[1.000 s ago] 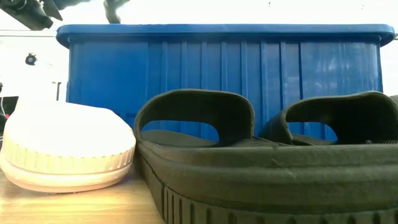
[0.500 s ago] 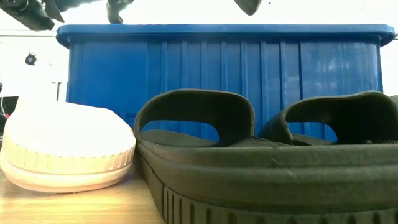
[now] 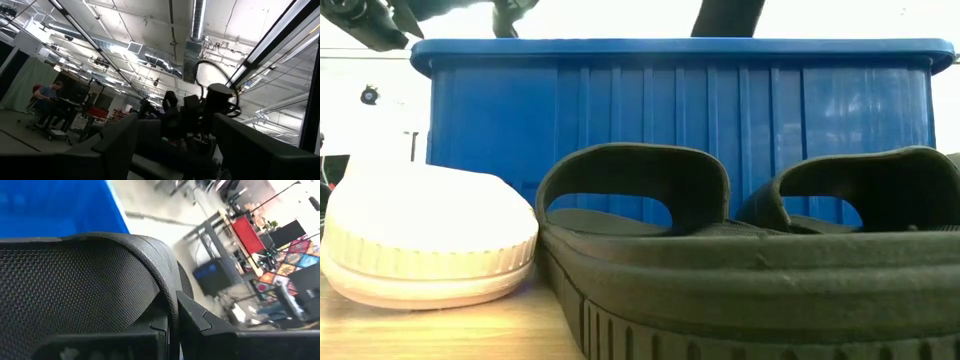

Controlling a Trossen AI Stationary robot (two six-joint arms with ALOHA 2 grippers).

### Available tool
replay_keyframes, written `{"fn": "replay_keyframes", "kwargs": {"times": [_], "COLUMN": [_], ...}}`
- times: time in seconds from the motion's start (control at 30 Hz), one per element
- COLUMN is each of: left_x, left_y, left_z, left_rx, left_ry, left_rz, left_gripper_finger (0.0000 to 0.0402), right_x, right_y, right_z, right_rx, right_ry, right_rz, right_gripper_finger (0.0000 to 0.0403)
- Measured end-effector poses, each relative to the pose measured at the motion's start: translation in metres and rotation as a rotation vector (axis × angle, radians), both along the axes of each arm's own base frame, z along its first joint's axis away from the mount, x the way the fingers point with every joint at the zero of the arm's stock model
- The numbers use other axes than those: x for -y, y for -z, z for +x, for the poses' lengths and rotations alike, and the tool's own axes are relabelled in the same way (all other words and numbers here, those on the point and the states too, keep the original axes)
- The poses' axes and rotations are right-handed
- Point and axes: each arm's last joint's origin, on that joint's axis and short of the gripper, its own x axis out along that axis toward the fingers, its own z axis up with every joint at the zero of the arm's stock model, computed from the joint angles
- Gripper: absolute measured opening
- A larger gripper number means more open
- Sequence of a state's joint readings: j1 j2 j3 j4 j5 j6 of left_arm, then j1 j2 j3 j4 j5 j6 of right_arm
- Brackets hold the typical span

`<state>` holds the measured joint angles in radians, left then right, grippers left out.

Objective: Pick and place slides into bin
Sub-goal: Put the black slide into the blue bin

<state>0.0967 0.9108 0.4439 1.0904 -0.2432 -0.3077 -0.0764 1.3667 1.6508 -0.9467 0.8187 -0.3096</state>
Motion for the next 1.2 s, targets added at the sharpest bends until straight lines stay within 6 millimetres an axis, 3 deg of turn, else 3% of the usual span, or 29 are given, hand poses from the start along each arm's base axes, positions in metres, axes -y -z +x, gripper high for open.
{"fn": "replay_keyframes", "kwargs": {"times": [0.2,0.4,0.63,0.87,1.2], "left_x": [0.000,0.000,-0.001,-0.001,-0.001], "left_y": [0.003,0.003,0.004,0.005,0.006], "left_z": [0.000,0.000,0.001,0.001,0.002], "left_rx": [-0.009,-0.010,-0.014,-0.019,-0.022], "left_ry": [0.000,-0.001,-0.022,-0.029,-0.027], "left_rz": [-0.001,-0.001,-0.015,-0.012,-0.019], "left_gripper_finger": [0.0246,0.0246,0.0246,0.0246,0.0246], "right_x": [0.030,0.046,0.050,0.052,0.061], "right_y": [0.017,0.031,0.044,0.074,0.110], "right_z": [0.006,0.011,0.014,0.013,0.017], "right_rx": [-0.178,-0.347,-0.390,-0.538,-0.566], "right_ry": [0.032,0.031,0.046,0.007,-0.003], "right_rz": [0.020,0.001,0.031,0.058,0.068], "right_gripper_finger": [0.0013,0.0013,0.0013,0.0013,0.0013]}}
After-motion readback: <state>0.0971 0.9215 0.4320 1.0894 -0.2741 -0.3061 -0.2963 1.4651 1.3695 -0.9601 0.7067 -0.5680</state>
